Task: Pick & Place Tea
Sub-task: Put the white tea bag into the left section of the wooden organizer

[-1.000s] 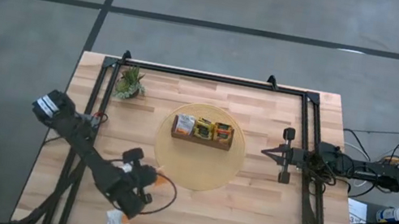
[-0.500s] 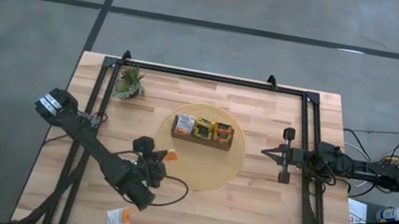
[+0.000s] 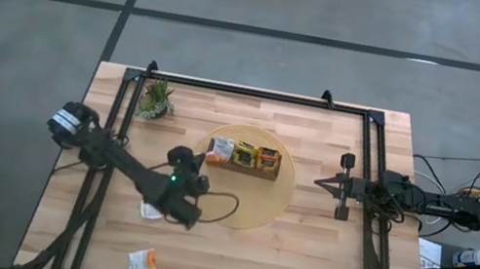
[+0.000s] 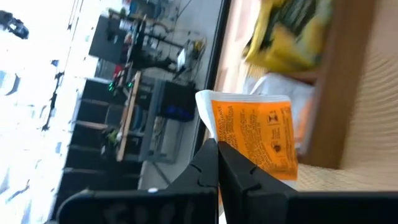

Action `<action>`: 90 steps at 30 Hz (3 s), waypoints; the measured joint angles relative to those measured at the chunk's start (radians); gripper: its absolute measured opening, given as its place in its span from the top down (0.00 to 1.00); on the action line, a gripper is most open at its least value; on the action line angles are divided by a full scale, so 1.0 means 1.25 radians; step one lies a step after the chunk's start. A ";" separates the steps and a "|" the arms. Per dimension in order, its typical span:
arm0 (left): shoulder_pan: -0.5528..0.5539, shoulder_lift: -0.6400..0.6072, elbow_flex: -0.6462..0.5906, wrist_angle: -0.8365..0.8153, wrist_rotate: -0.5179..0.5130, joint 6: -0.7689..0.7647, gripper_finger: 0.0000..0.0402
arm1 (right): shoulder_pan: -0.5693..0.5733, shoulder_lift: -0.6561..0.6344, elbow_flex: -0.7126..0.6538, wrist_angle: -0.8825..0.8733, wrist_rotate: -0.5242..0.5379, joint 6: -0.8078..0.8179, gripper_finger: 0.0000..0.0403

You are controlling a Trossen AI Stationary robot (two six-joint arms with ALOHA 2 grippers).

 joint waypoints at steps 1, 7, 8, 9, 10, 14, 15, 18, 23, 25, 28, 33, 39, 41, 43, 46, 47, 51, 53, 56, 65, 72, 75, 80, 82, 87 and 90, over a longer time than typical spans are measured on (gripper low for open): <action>0.015 0.000 -0.009 0.011 -0.003 0.011 1.00 | 0.000 0.000 0.000 0.000 0.000 0.000 0.98; 0.086 0.000 -0.047 0.145 -0.004 0.127 1.00 | 0.000 0.000 0.000 0.000 0.000 0.000 0.98; 0.093 0.000 -0.054 0.180 -0.004 0.160 1.00 | 0.000 0.000 0.000 0.000 0.000 0.000 0.98; 0.098 0.000 -0.061 0.218 -0.004 0.198 1.00 | 0.000 0.000 0.000 0.000 0.000 0.000 0.98; 0.101 0.000 -0.069 0.260 -0.002 0.239 1.00 | 0.000 0.000 0.000 0.000 0.000 0.000 0.98; 0.115 0.000 -0.100 0.444 0.058 0.406 1.00 | 0.000 0.000 0.000 0.000 0.000 0.000 0.98; 0.119 0.000 -0.107 0.478 0.069 0.438 1.00 | 0.000 0.000 0.000 0.000 0.000 0.000 0.98; 0.129 0.000 -0.133 0.561 0.078 0.512 1.00 | 0.000 0.000 0.000 0.000 0.000 0.000 0.98; 0.145 0.000 -0.156 0.635 0.088 0.568 1.00 | 0.000 0.000 0.000 0.000 0.000 0.000 0.98; 0.148 0.000 -0.158 0.652 0.106 0.571 1.00 | 0.000 0.000 0.000 0.000 0.000 0.000 0.98; 0.148 0.000 -0.158 0.680 0.121 0.577 1.00 | 0.000 0.000 0.000 0.000 0.000 0.000 0.98; 0.146 0.000 -0.158 0.697 0.123 0.589 1.00 | 0.000 0.000 0.000 0.000 0.000 0.000 0.98; 0.153 0.000 -0.158 0.689 0.123 0.590 1.00 | 0.000 0.000 0.000 0.000 0.000 0.000 0.98; 0.157 0.000 -0.158 0.674 0.122 0.592 1.00 | 0.000 0.000 0.000 0.000 0.000 0.000 0.98; 0.161 0.000 -0.160 0.656 0.122 0.592 1.00 | 0.000 0.000 0.000 0.000 0.000 0.000 0.98; 0.170 0.000 -0.170 0.645 0.122 0.602 1.00 | 0.000 0.000 0.000 0.000 0.000 0.000 0.98; 0.173 0.000 -0.173 0.644 0.123 0.602 1.00 | 0.000 0.000 0.000 0.000 0.000 0.000 0.98; 0.185 0.000 -0.181 0.651 0.165 0.601 1.00 | 0.000 0.000 0.000 0.000 0.000 0.000 0.98; 0.189 0.000 -0.182 0.651 0.166 0.602 1.00 | 0.000 0.000 0.000 0.000 0.000 0.000 0.98; 0.192 0.000 -0.182 0.651 0.136 0.602 1.00 | 0.000 0.000 0.000 0.000 0.000 0.000 0.98; 0.192 0.000 -0.184 0.651 0.133 0.615 1.00 | 0.000 0.000 0.000 0.000 0.000 0.000 0.98; 0.192 0.000 -0.184 0.651 0.226 0.618 1.00 | 0.000 0.000 0.000 0.000 0.000 0.000 0.98; 0.194 0.000 -0.184 0.651 0.227 0.613 1.00 | 0.000 0.000 0.000 0.000 0.000 0.000 0.98; 0.194 0.000 -0.181 0.650 0.227 0.582 1.00 | 0.000 0.000 0.000 0.000 0.000 0.000 0.98; 0.194 0.000 -0.178 0.652 0.227 0.568 1.00 | 0.000 0.000 0.000 0.000 0.000 0.000 0.98; 0.194 0.000 -0.176 0.651 0.256 0.530 0.96 | 0.000 0.000 0.000 0.000 0.000 0.000 0.98; 0.194 0.000 -0.176 0.650 0.277 0.524 0.91 | 0.000 0.000 0.000 0.000 0.000 0.000 0.98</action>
